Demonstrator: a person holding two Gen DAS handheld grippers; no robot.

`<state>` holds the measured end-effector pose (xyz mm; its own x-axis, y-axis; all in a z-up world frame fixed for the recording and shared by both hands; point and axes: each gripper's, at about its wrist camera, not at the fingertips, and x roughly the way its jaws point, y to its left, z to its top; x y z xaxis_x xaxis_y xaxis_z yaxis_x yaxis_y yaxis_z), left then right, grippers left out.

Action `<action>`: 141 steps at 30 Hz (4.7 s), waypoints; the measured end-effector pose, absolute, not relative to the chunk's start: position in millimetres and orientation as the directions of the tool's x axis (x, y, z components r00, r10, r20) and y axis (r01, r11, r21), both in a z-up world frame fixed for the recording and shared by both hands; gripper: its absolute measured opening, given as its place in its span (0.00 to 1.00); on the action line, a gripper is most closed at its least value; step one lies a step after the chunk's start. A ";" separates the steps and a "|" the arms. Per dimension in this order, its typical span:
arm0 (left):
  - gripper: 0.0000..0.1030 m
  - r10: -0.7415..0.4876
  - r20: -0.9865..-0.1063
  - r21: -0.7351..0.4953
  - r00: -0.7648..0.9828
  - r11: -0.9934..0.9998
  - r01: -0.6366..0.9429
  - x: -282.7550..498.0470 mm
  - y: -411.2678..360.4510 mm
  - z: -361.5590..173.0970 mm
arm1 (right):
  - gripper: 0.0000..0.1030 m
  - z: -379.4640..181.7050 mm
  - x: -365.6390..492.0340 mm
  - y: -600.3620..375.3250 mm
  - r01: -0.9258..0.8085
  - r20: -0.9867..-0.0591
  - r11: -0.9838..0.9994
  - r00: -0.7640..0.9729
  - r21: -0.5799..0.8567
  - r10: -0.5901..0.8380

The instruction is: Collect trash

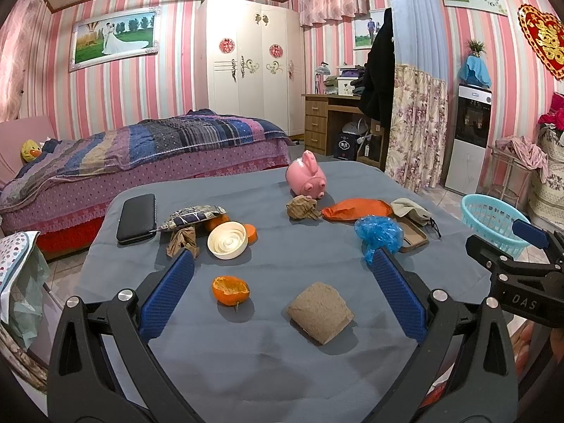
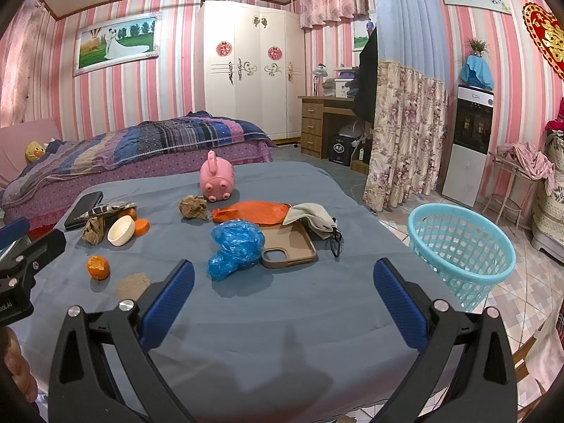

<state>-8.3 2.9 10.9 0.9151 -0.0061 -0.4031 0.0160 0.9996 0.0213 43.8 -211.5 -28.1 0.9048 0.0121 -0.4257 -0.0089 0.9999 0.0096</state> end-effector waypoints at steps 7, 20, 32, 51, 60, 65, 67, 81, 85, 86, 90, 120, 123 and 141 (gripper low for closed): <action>0.95 -0.006 -0.405 0.019 0.914 1.000 0.015 -9.3 3.0 11.8 | 0.96 -29.0 44.0 -211.5 -0.008 -0.426 1.000 0.905 0.009 0.011; 0.95 -0.006 -0.452 0.016 0.892 1.000 0.015 2.8 -3.2 -12.4 | 0.96 -35.3 52.0 -225.9 0.019 -0.437 1.000 0.899 0.021 -0.008; 0.95 0.000 -0.508 0.027 0.861 1.000 0.016 16.3 -9.8 -33.7 | 0.96 -35.8 68.9 -247.9 0.045 -0.445 0.998 0.895 0.038 -0.024; 0.95 -0.104 -0.678 -0.070 0.727 0.995 0.077 65.6 -17.8 -86.9 | 0.96 -62.6 93.5 -263.2 0.089 -0.530 0.996 0.845 0.006 -0.073; 0.78 -0.121 -0.739 -0.056 0.662 0.991 0.119 79.5 -29.1 -94.7 | 0.96 -70.1 97.1 -261.2 0.088 -0.561 0.996 0.823 -0.015 -0.082; 0.68 -0.119 -0.741 -0.038 0.661 0.990 0.135 78.1 -31.5 -93.3 | 0.96 -72.1 98.2 -257.4 0.076 -0.579 0.997 0.813 -0.010 -0.068; 0.64 -0.130 -0.736 -0.048 0.664 0.989 0.140 77.0 -28.6 -90.4 | 0.96 -74.3 99.3 -254.3 0.070 -0.589 0.997 0.806 -0.014 -0.064; 0.63 0.021 -0.662 0.042 0.749 0.999 0.009 84.6 27.8 -65.6 | 0.96 -84.0 104.6 -233.2 0.021 -0.611 1.000 0.791 -0.013 -0.025; 0.63 0.069 -0.644 0.066 0.762 0.997 -0.034 90.1 45.3 -64.7 | 0.96 -86.1 105.9 -228.0 0.010 -0.608 1.000 0.794 -0.024 -0.022; 0.63 0.070 -0.642 0.064 0.763 0.997 -0.038 90.2 47.3 -65.6 | 0.96 -86.6 106.0 -225.9 0.005 -0.607 1.000 0.795 -0.029 -0.022; 0.63 0.070 -0.630 0.048 0.773 0.998 -0.051 90.1 55.0 -69.1 | 0.96 -87.9 109.9 -220.0 -0.013 -0.605 0.999 0.796 -0.036 -0.011; 0.63 0.068 -0.606 0.024 0.793 0.997 -0.067 99.6 50.8 -41.6 | 0.25 -68.0 179.2 -194.7 -0.279 -0.624 0.958 0.736 0.074 0.263; 0.63 0.062 -0.579 0.037 0.813 0.998 -0.050 109.5 36.8 -28.6 | 0.25 -54.7 174.6 -211.0 -0.265 -0.601 0.962 0.760 0.061 0.248; 0.63 -0.111 -0.506 0.028 0.855 0.989 0.145 174.4 -101.6 18.9 | 0.25 -9.7 173.9 -364.5 -0.002 -0.538 1.000 0.843 0.027 0.016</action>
<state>174.4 -101.6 18.9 0.8554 -0.1113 -0.5059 0.1450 0.9890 0.0276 173.9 -364.5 -9.7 0.8430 0.0163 -0.5377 -0.0023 0.9996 0.0266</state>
